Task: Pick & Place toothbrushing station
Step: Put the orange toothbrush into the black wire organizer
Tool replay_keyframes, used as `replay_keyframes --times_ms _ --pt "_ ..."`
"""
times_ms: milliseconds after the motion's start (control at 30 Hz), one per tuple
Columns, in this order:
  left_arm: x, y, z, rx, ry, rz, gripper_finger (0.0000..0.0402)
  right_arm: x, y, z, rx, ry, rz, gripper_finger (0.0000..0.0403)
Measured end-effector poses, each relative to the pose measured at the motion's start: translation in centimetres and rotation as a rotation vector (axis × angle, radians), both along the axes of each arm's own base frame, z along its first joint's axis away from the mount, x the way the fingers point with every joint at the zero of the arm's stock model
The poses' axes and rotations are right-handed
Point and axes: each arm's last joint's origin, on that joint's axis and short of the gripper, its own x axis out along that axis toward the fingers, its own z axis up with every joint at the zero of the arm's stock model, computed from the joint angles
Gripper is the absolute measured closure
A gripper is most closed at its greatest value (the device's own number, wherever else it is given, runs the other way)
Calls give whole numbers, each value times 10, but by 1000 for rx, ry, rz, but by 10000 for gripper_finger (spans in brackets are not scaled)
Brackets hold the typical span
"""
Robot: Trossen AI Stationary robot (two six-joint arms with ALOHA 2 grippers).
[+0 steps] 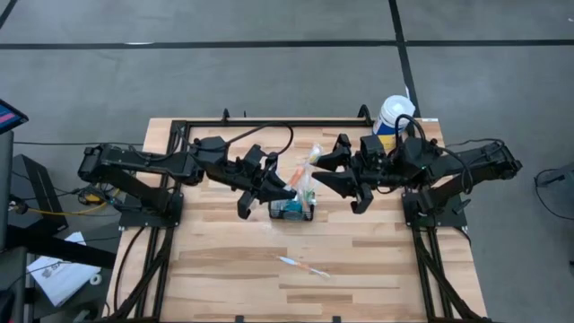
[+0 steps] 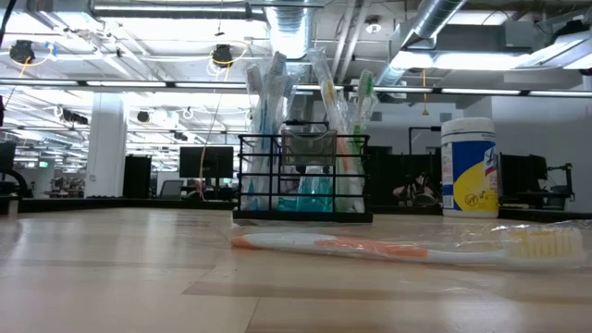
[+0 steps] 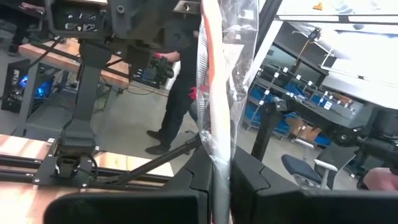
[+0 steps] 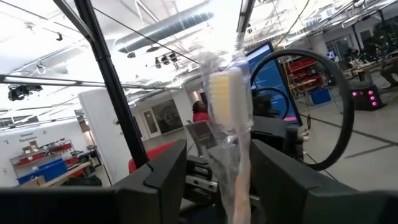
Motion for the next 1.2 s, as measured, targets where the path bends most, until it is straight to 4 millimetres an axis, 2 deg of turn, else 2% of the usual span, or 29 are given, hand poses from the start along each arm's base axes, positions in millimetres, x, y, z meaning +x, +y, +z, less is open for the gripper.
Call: replay_keyframes --times_ms 333,700,833,1033,1200 --pt "2 -2 -1 -4 0 -22 389 1 -7 1 2 -6 -24 222" --pt "12 -4 -12 -20 34 -60 389 2 -9 1 2 -8 -34 245" --pt "13 -4 -11 -21 24 -62 389 2 -9 0 -15 -6 -39 274" --pt "13 -3 -11 -20 15 -66 387 2 -9 -2 -109 13 -70 385" --pt "14 2 -10 2 3 -64 385 1 -6 -1 -180 1 -98 393"
